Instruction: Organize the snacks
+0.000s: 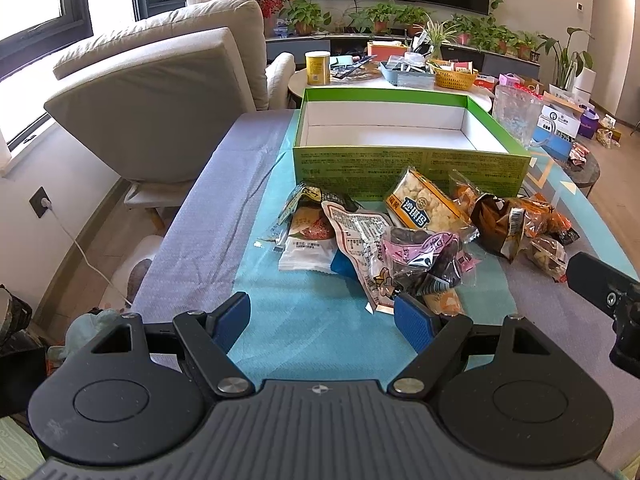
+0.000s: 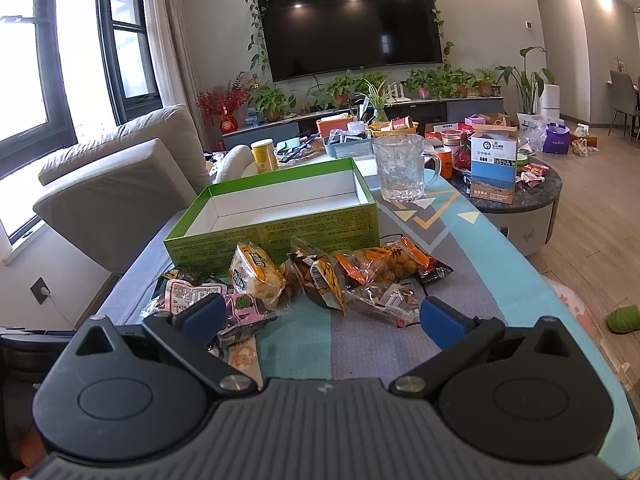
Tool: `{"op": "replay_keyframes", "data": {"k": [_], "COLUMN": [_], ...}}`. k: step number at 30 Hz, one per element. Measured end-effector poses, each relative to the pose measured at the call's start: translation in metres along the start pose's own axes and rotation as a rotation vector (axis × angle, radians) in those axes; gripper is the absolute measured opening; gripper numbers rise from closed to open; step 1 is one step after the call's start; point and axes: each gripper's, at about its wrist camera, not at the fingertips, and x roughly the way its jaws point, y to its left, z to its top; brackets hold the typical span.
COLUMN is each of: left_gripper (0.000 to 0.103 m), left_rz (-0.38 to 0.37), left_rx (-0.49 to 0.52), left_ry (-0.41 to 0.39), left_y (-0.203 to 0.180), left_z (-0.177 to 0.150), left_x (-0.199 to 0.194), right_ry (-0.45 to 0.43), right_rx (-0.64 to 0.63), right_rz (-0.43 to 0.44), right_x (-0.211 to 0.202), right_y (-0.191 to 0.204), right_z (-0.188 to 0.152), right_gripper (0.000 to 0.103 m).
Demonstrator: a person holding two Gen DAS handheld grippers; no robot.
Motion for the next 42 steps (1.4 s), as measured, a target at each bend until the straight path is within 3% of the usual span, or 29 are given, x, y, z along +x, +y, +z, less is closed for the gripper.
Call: {"op": "replay_keyframes", "data": {"k": [9,28,32,36,42], "left_gripper": [0.077,0.078,0.078,0.078,0.077], "left_rz": [0.103,0.055,0.007,0.010,0.012], "left_rx": [0.066,0.136,0.111,0.089,-0.028], "left_ry": [-0.020,-0.016,-0.018,-0.030,-0.023], "left_y": [-0.014,-0.048,-0.038,-0.018,0.038], "left_z": [0.002,0.006,0.007,0.006,0.013], "left_x": [0.000,0.002,0.007,0.014,0.035], "right_ry": [-0.004,-0.009,-0.009,-0.002,0.023], "right_rx": [0.004,0.047,0.054,0.057,0.052], "right_rz": [-0.009,-0.043,-0.054,-0.066,-0.070], "right_x": [0.000,0.001,0.003,0.008,0.020], "right_y": [-0.004,-0.027,-0.033,-0.038,-0.040], "right_z": [0.001,0.003,0.004,0.005,0.003], "right_gripper": [0.052,0.052,0.052,0.052,0.052]}}
